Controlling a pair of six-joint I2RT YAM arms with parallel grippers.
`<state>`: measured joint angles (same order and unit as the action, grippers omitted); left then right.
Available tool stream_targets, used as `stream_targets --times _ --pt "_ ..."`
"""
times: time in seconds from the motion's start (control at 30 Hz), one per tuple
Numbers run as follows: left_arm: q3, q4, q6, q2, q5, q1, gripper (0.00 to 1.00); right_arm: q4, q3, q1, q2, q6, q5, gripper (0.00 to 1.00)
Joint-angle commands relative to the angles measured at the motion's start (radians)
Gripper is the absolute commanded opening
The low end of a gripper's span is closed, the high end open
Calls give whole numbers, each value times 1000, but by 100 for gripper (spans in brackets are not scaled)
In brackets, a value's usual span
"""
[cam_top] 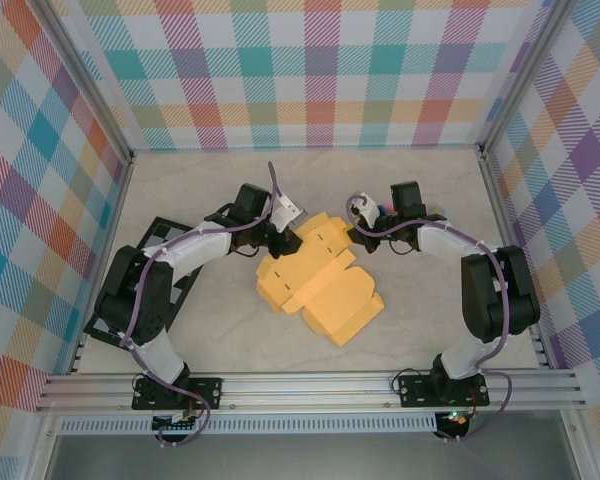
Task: Fold the paper box
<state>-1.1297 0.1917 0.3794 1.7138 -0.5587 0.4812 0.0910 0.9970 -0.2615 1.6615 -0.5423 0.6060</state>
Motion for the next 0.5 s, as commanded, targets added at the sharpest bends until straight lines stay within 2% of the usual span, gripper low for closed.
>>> stream_targets --times 0.0,0.13,0.17,0.33,0.47 --pt "-19 53 53 -41 -4 12 4 -36 3 1 -49 108 -40 25" --pt "-40 112 94 -41 9 12 1 -109 -66 16 -179 276 -52 53" --pt "-42 115 94 -39 15 12 0 -101 -76 33 -207 317 -30 56" --pt "-20 95 105 -53 58 13 1 70 -58 130 -221 549 49 50" --pt "8 35 150 -79 144 31 2 145 -46 137 -198 743 141 46"
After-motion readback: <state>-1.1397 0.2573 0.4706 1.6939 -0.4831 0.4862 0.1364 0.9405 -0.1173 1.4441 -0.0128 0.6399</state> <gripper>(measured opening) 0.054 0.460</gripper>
